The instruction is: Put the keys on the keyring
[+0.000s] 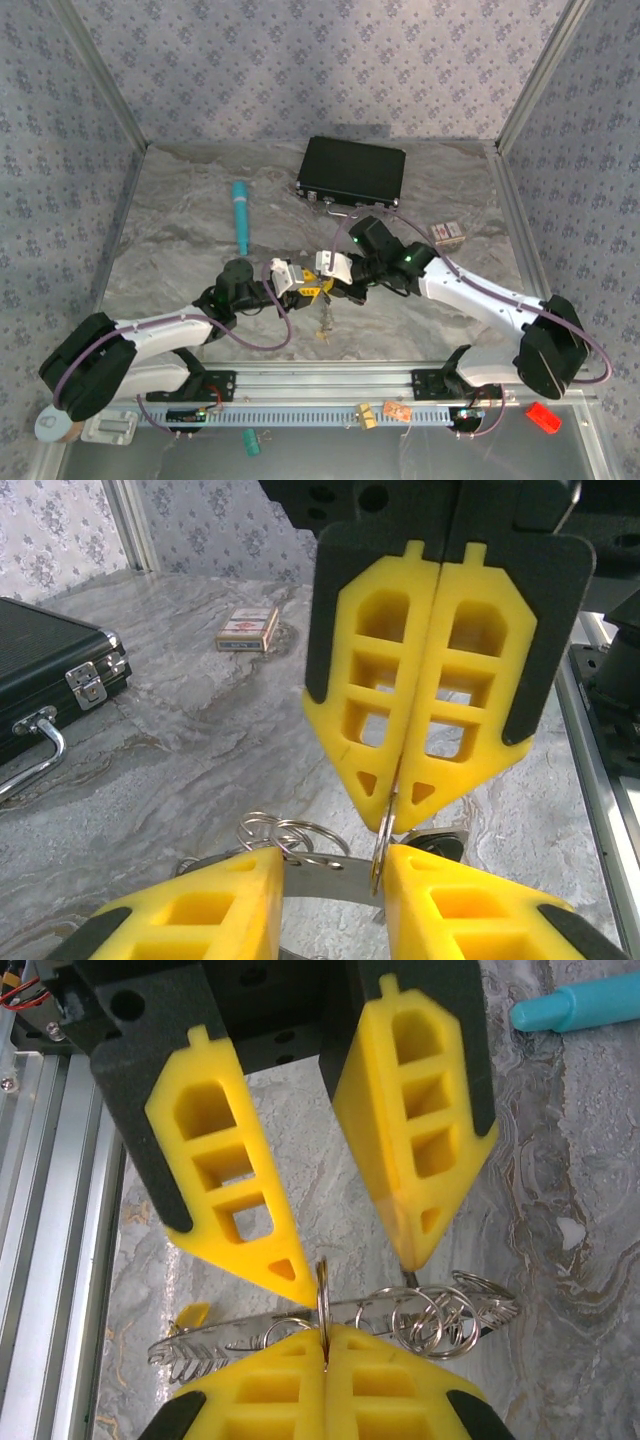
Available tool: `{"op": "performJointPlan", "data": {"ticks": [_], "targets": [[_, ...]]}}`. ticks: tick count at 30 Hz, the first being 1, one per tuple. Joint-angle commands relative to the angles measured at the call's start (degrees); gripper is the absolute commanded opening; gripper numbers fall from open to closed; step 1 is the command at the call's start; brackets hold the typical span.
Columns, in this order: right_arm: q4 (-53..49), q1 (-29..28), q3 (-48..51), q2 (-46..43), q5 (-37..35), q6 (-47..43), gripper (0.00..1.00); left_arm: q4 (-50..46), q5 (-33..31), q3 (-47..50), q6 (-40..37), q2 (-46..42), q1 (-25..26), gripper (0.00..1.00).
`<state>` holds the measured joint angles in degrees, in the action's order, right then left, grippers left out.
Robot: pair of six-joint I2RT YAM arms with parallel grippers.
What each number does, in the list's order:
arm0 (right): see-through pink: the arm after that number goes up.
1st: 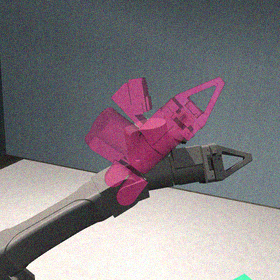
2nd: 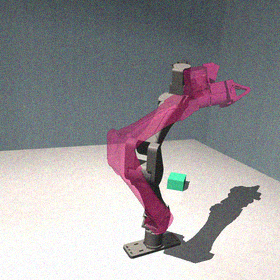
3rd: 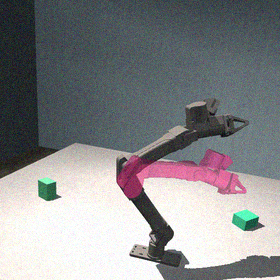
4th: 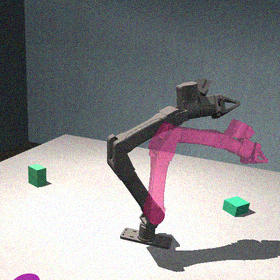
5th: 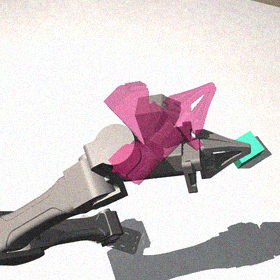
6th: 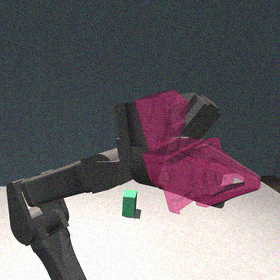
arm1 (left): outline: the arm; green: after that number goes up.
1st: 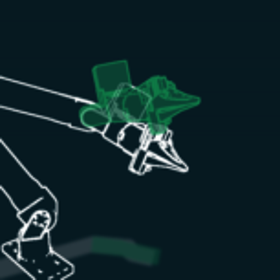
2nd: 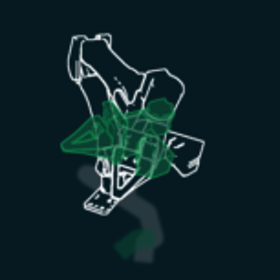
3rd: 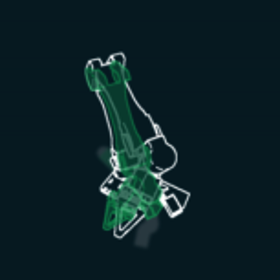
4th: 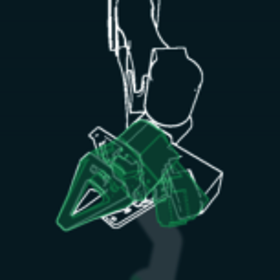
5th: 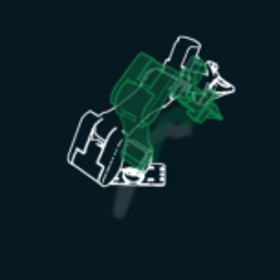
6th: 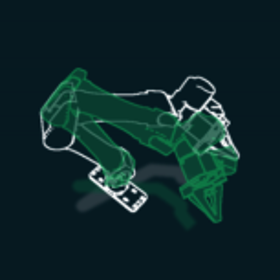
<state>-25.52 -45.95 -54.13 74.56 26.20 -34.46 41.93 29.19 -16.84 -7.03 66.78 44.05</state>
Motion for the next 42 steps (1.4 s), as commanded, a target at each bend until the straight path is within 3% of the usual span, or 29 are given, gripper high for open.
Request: {"op": "performJointPlan", "data": {"ticks": [1,4,7,8,9,12,15,20,27,33,36,37,42], "targets": [[-2.83,-1.36,-2.79,1.46,-1.43,-2.0,0.0,-0.4,1.21,-1.53,-1.02,-1.13,0.43,0.27],[-3.26,-2.16,-3.56,2.23,-2.53,-2.43,0.0,-0.62,1.74,-1.62,-1.08,-1.3,0.44,0.21],[-3.02,-2.33,-3.62,2.06,-2.45,-2.34,0.0,-0.56,2.18,-1.46,-1.09,-1.6,0.46,0.08],[-1.77,-1.92,-2.64,1.27,-2.01,-1.71,0.01,-0.43,2.43,-1.38,-1.08,-1.76,0.34,0.04],[0.2,-1.13,-1.35,0.1,-1.08,-0.75,0.09,-0.02,2.72,-1.26,-0.85,-1.88,0.33,0.0],[6.82,2.54,3.32,-3.87,4.58,3.2,0.25,2.37,3.78,-0.44,0.47,-1.92,0.32,0.0],[12.03,5.14,6.65,-5.47,10.79,7.24,0.29,5.88,4.96,0.23,2.27,-1.27,0.27,0.0],[15.02,5.48,8.46,-4.41,13.54,9.44,0.29,11.2,6.1,1.02,4.64,0.03,0.3,0.0],[16.78,5.5,8.49,-3.22,15.07,10.25,0.24,12.82,6.84,1.28,5.41,0.67,0.28,0.0],[15.36,5.7,8.1,-3.12,15.26,9.61,0.0,12.81,6.32,1.29,5.53,0.61,0.24,0.0],[12.35,5.53,6.85,-3.38,13.52,7.99,0.0,10.19,3.65,1.02,5.16,-0.02,0.18,0.23],[10.51,5.27,6.22,-3.37,12.14,6.94,0.0,8.35,3.09,0.86,4.46,-0.53,0.16,0.26],[2.06,3.07,2.34,-2.53,5.15,1.68,0.0,1.27,1.33,0.66,1.94,-3.01,0.24,0.26]]}}
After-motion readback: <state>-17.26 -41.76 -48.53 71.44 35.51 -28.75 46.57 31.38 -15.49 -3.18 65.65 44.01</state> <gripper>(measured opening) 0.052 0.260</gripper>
